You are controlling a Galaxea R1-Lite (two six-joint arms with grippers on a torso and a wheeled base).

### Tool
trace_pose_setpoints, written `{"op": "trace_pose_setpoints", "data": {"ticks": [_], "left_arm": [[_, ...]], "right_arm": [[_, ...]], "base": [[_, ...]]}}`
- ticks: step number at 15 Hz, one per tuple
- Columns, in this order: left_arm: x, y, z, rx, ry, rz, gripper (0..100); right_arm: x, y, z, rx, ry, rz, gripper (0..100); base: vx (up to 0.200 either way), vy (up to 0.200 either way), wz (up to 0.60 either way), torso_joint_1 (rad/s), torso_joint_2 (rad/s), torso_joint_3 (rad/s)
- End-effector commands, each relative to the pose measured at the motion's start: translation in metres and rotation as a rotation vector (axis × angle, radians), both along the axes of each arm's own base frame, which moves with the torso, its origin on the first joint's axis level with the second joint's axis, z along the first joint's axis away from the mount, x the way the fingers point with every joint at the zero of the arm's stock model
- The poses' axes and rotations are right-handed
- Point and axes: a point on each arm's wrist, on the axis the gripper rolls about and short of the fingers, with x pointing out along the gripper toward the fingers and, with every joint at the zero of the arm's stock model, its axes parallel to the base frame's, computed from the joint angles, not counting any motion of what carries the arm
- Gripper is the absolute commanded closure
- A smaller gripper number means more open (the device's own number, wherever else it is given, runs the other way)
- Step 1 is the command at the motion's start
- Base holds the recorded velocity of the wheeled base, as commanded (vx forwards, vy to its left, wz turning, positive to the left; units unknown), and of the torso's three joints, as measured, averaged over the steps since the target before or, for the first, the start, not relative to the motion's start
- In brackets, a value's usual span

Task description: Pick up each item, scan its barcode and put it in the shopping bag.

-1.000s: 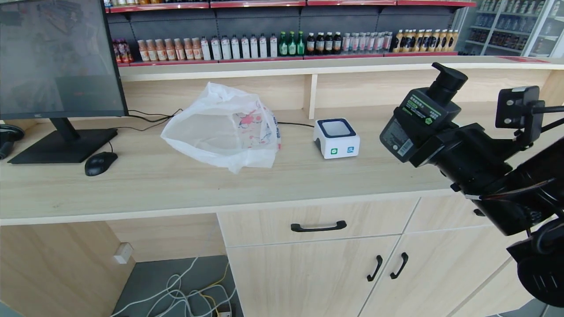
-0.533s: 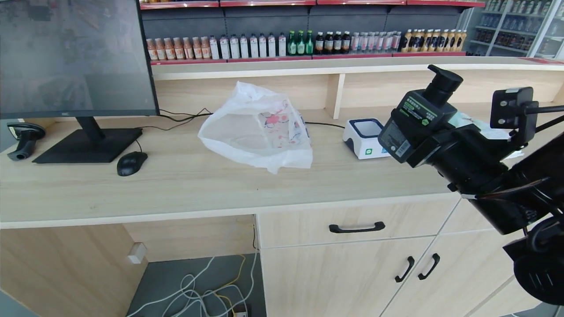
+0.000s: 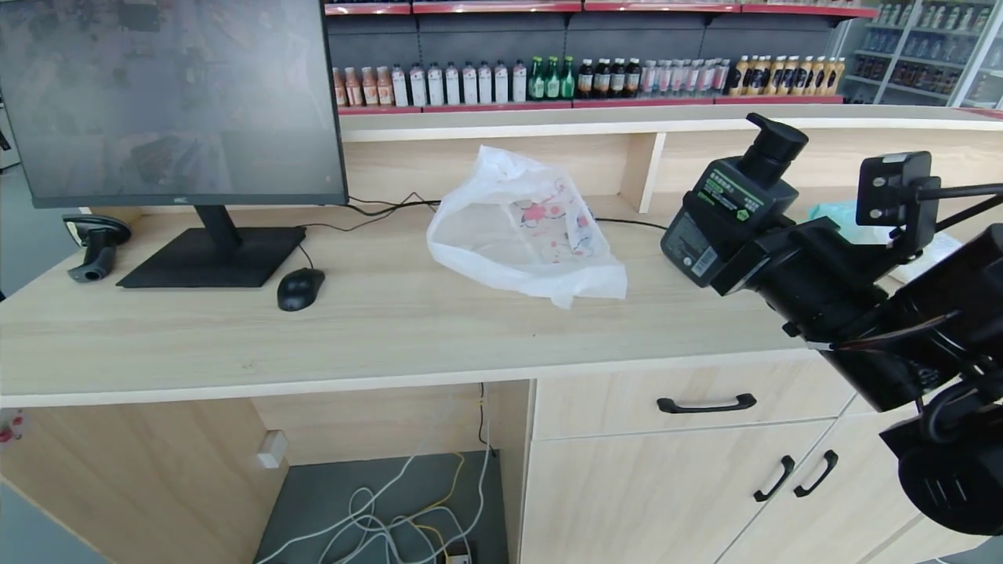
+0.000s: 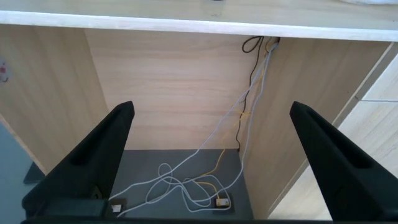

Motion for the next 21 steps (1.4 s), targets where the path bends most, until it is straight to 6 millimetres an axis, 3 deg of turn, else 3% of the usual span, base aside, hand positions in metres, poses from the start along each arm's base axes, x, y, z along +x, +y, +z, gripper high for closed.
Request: {"op": "trace_pose_setpoints", "data": {"ticks": [1,3,7,18,21], "left_arm": [[0.0,0.0,0.0,0.0,-0.001,-0.001,0],[0.0,0.0,0.0,0.0,-0.001,-0.001,0],[0.0,0.0,0.0,0.0,-0.001,-0.001,0],[0.0,0.0,0.0,-0.002,-0.001,-0.001,0],[0.0,0.0,0.0,-0.002,-0.001,-0.001,0]], "right_arm": [[0.003,0.0,-0.003,-0.003,0.01,-0.003,100],[0.004,0.001,-0.005,-0.005,0.014,-0.003,100],[0.005,0.001,-0.006,-0.006,0.017,-0.003,100],[0.014,0.005,0.005,0.016,-0.028,-0.001,100],[0.014,0.005,0.006,0.017,-0.031,-0.001,100]], "base": [[0.0,0.0,0.0,0.0,0.0,0.0],[0.0,0.0,0.0,0.0,0.0,0.0],[0.2,0.0,0.0,-0.004,0.0,0.007],[0.0,0.0,0.0,0.0,0.0,0.0],[0.0,0.0,0.6,0.004,0.0,0.002]]}}
